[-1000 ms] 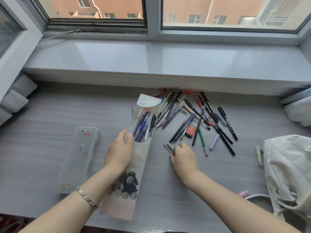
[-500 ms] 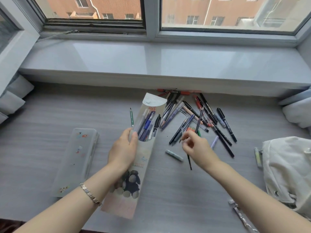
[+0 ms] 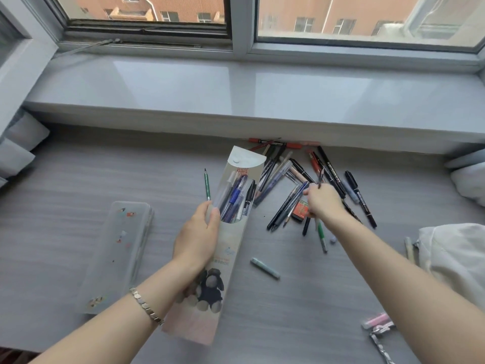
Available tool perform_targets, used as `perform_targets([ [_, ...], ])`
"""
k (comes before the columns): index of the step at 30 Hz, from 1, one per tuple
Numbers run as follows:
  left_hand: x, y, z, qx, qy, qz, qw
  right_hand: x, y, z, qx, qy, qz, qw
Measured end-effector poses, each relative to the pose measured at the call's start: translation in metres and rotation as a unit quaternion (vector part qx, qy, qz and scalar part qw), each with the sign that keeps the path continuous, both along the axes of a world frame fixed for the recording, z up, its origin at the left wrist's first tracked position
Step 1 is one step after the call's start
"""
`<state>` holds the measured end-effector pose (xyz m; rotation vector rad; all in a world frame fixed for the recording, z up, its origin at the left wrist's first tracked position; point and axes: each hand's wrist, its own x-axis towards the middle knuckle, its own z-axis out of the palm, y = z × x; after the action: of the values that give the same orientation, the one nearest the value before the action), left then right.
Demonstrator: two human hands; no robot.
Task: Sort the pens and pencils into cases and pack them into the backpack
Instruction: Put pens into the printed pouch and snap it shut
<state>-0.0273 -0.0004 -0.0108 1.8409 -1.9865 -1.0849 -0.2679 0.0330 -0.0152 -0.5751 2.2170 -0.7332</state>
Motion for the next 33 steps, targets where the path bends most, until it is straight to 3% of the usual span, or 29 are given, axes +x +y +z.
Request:
perform_targets([
  [6, 0.01, -0.005, -0.003, -0.003, -0.002, 0.015, 1.0, 0.016, -0.029, -0.021, 0.062, 0.104, 0.056, 0.991],
  [12, 0.017, -0.004, -0.004, -0.005, 0.003, 0.015, 1.0, 0.022, -0.028, -0.029, 0.088, 0.147, -0.002, 0.985],
  [19, 0.02, -0.002, -0.007, 0.004, 0.0, 0.008, 1.0, 0.023, -0.019, -0.028, 0.067, 0.152, -0.027, 0.986],
  [25, 0.026, 0.009, -0.011, 0.017, 0.017, 0.0, 1.0, 0.023, -0.01, -0.003, -0.024, 0.098, 0.008, 0.995],
  [27, 0.027, 0.013, -0.014, 0.021, 0.017, 0.001, 1.0, 0.031, -0.01, 0.016, -0.102, 0.034, -0.002, 0.994],
  [28, 0.026, 0.016, -0.014, 0.021, 0.017, 0.0, 1.0, 0.036, -0.009, 0.026, -0.166, -0.041, -0.03, 0.985],
  [29, 0.026, 0.018, -0.015, 0.02, 0.018, -0.002, 1.0, 0.041, -0.008, 0.036, -0.243, -0.138, -0.065, 0.958],
  [31, 0.022, 0.022, -0.015, 0.024, 0.023, -0.012, 0.999, 0.053, -0.007, 0.052, -0.382, -0.315, -0.119, 0.861],
  [33, 0.018, 0.024, -0.014, 0.032, 0.037, -0.027, 0.998, 0.067, -0.007, 0.059, -0.441, -0.362, -0.12, 0.812],
])
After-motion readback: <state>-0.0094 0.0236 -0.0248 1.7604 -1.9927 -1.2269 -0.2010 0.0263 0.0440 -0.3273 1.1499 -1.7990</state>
